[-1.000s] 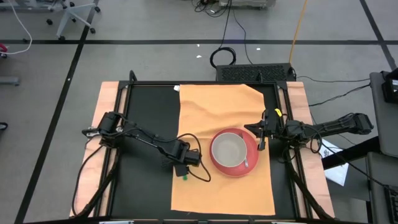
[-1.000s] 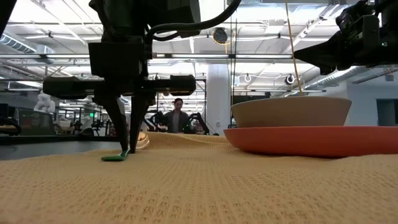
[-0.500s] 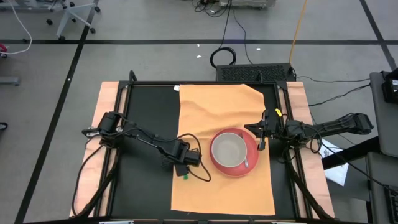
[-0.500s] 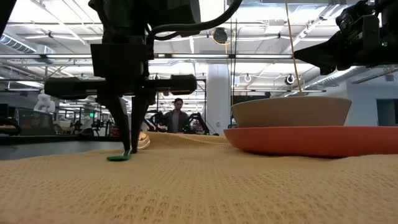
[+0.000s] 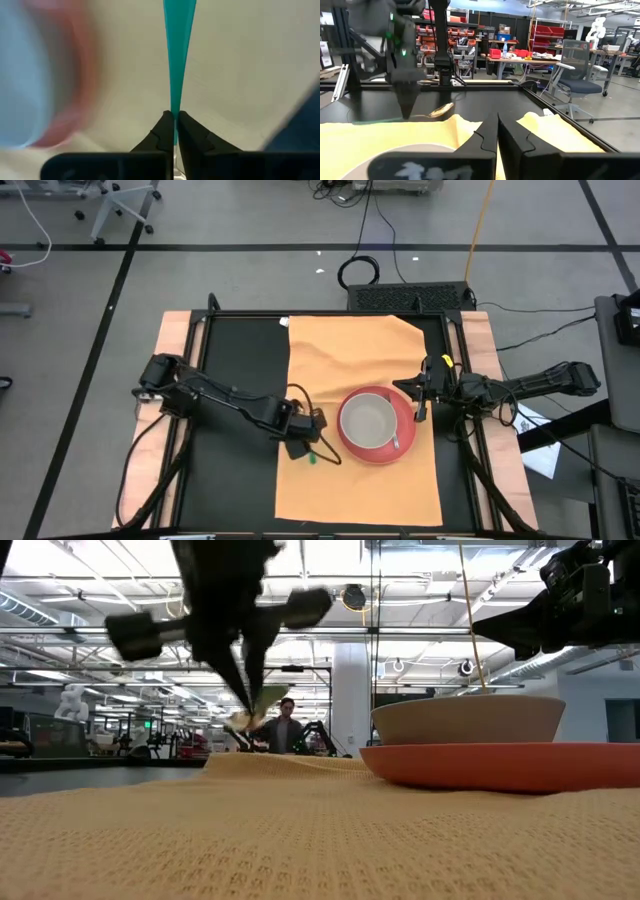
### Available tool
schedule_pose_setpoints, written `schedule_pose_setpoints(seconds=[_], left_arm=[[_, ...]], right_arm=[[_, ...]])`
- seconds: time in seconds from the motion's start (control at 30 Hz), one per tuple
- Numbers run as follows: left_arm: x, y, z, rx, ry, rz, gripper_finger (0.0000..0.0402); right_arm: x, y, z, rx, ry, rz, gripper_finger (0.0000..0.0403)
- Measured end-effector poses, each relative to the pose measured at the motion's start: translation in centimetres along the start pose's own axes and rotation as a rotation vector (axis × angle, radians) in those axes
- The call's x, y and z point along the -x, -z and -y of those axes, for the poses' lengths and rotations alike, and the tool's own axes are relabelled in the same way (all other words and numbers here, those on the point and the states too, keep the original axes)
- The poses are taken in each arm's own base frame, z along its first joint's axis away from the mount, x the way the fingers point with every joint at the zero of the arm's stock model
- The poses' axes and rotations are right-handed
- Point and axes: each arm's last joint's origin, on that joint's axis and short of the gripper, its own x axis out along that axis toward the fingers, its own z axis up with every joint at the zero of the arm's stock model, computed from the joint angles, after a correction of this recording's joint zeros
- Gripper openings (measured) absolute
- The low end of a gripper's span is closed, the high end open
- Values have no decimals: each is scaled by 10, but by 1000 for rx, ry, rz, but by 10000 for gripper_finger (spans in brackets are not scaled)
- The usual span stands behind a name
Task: Set table place
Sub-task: Put the spoon into the bowl on the napkin
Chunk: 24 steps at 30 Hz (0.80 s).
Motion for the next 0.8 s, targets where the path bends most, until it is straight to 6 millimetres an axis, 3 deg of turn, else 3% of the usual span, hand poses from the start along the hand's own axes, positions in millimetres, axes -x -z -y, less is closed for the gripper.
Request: schedule_pose_setpoints(seconds=[0.4,0.57,0.8], left_arm=[[53,1,-41,397,-314,383,11],[64,1,-57,506,-391,567,9],[72,15,-76,613,-465,695,5]], right_arm=[[0,-1,0,-6,0,5,0],[0,0,0,-6,0,5,0],[0,0,0,-4,0,5,0]])
